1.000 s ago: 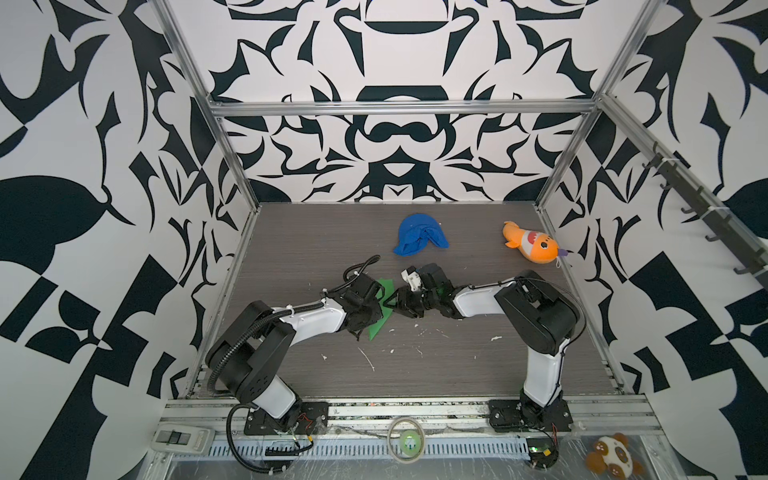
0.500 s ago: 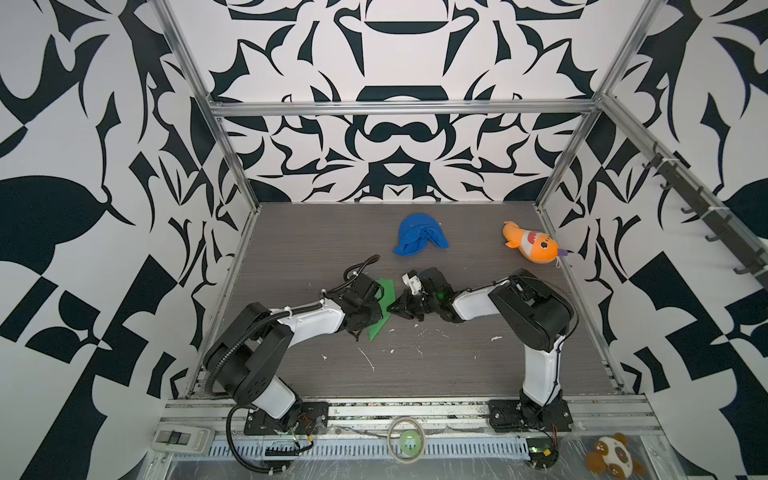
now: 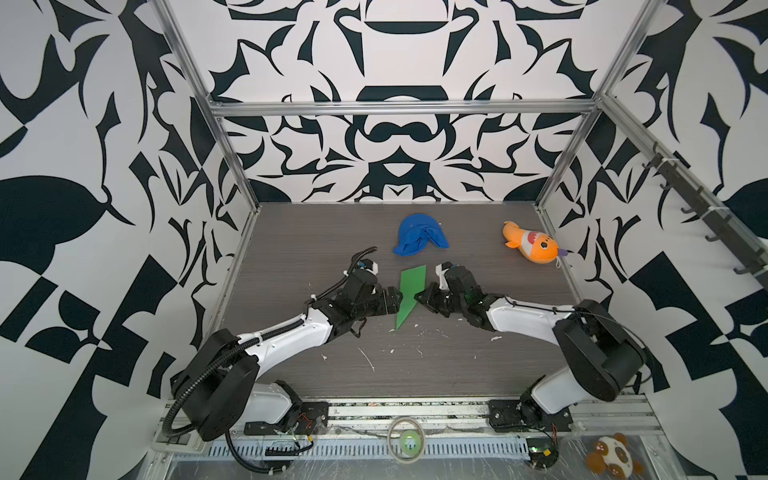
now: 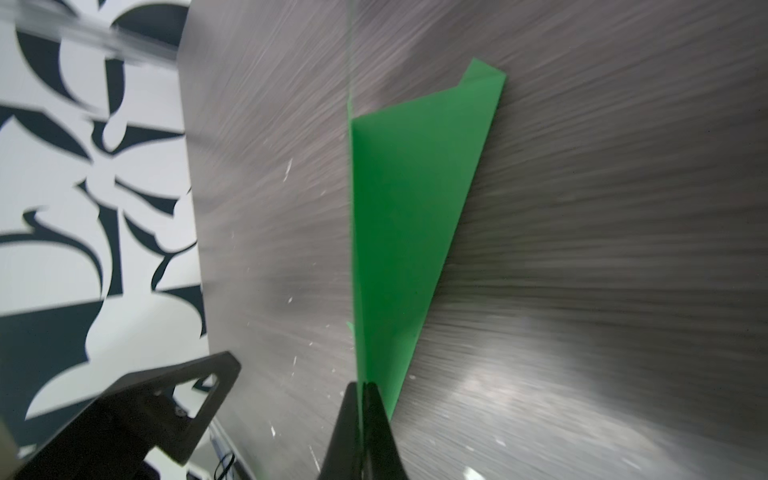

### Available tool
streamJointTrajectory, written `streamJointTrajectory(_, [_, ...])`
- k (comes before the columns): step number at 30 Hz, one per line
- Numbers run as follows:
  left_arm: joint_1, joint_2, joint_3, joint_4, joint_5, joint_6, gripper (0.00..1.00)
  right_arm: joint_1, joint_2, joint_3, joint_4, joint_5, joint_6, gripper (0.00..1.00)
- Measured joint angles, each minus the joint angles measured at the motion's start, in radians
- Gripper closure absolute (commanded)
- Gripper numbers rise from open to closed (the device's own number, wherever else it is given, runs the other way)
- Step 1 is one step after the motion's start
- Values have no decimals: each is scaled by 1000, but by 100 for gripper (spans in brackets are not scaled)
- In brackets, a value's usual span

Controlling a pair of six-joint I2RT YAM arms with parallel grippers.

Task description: Fold a paper plane with a square sheet of paper (pick it up from the middle)

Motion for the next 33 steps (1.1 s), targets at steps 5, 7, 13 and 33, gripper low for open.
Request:
streamJointTrajectory(5, [-56, 87, 0, 129, -8, 117, 1, -65, -55, -2, -122, 44, 53, 100])
streamJointTrajectory(7, [-88, 132, 1, 178, -18, 169, 1, -89, -56, -2, -153, 45, 81, 100])
streamJointTrajectory(13, [-165, 281, 1, 355, -35, 362, 7, -137, -54, 0, -232, 40, 158, 100])
streamJointTrajectory(33, [-246, 556, 12, 731, -126, 848, 55, -181, -50, 69, -392, -8, 269, 100])
